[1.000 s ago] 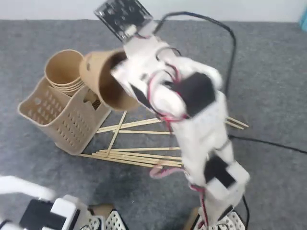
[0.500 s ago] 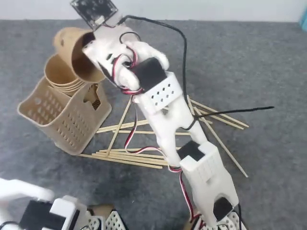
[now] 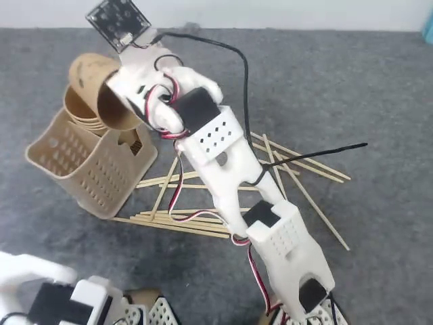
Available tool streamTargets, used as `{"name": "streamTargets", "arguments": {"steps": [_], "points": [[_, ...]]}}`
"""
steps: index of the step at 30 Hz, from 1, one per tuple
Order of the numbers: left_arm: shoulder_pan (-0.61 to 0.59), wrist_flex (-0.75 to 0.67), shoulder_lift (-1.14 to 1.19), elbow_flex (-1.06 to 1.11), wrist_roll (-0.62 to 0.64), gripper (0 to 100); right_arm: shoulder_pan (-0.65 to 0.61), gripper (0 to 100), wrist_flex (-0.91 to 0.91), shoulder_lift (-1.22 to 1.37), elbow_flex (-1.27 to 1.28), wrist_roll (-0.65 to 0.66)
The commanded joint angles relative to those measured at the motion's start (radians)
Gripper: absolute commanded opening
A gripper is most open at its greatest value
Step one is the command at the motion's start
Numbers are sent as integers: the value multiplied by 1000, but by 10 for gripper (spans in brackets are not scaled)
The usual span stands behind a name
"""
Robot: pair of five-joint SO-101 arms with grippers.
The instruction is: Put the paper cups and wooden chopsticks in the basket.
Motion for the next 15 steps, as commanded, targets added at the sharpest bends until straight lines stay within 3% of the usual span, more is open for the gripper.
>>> {"name": "streamTargets", "arguments": {"steps": [1, 15], "points": [[17, -21, -35, 8, 2, 309, -5, 183, -8, -33, -60, -31], [23, -21, -31, 21, 2, 309, -2, 176, -108, -157, -51, -97]]}}
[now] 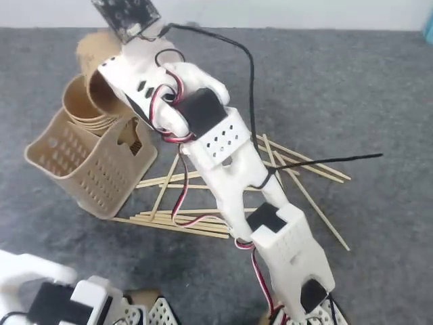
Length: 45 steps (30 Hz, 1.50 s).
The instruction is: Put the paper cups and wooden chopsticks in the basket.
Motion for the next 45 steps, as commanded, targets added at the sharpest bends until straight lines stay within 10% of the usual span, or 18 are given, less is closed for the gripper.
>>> {"name": "streamTargets", "arguments": {"steps": [1, 6, 31, 45], "points": [[9, -21, -29, -5, 2, 309, -4, 160, -30, -71, -49, -25], [9, -43, -32, 24, 0, 309, -22, 6, -31, -12, -58, -21], [48, -133, -37, 120, -40, 309, -4, 9, 180, -30, -51, -20], [52, -133, -37, 120, -41, 309, 1, 223, 114, -53, -58, -31]]}}
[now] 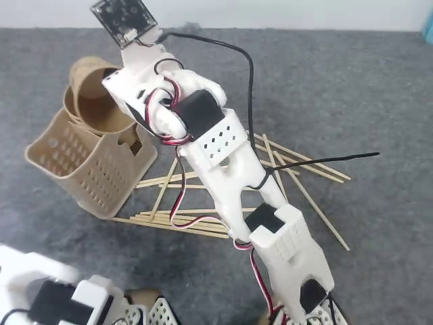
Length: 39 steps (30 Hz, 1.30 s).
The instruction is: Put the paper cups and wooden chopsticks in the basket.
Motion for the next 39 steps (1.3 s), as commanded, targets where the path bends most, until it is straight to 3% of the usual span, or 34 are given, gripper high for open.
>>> {"name": "streamTargets", "arguments": {"steps": [1, 8, 15, 39], "points": [[11, -20, -35, -4, -15, 309, 15, 223, -42, -85, -58, -12], [14, -20, -35, -2, -15, 309, 13, 213, -62, -137, -51, -12], [25, -21, -35, 18, -17, 309, 15, 5, -45, -93, -51, -3], [23, -21, -35, 18, -17, 309, -18, 9, 15, -36, -2, -3]]}}
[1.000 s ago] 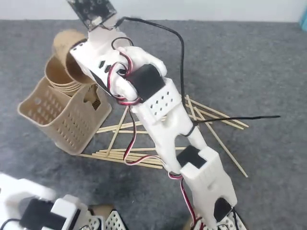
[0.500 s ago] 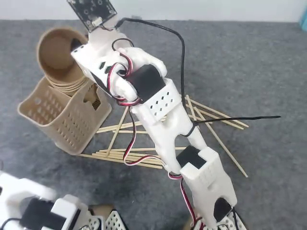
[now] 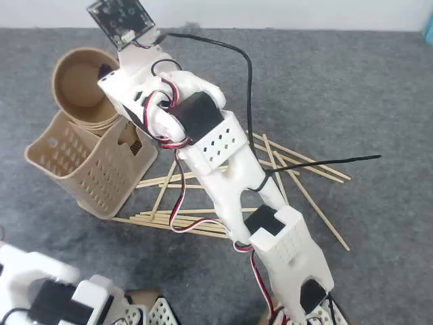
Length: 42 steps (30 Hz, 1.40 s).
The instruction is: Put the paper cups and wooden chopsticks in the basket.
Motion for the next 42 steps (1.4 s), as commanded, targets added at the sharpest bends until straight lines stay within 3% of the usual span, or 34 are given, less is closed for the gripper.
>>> {"name": "streamTargets", "arguments": {"steps": [1, 8, 20, 27, 32, 34, 38, 42], "points": [[8, -21, -35, -5, -8, 309, -5, 13, 10, -21, -3, -3], [8, -21, -35, -4, -8, 309, -5, 188, 38, -21, -2, -60], [18, -26, -34, 16, -37, 309, -5, 191, 61, -102, -95, -77], [51, -15, -35, 15, -35, 309, -10, 186, 249, -225, -112, -75], [98, 224, -54, -116, -38, 309, 25, 92, 521, -283, -114, -64], [120, 377, -74, -214, -38, 309, 68, 7, 526, -306, -80, -29], [155, 683, -94, -433, -35, 309, 189, 8, 522, -410, 101, -31], [160, 919, -95, -638, -35, 309, 219, 8, 522, -582, 420, -26]]}}
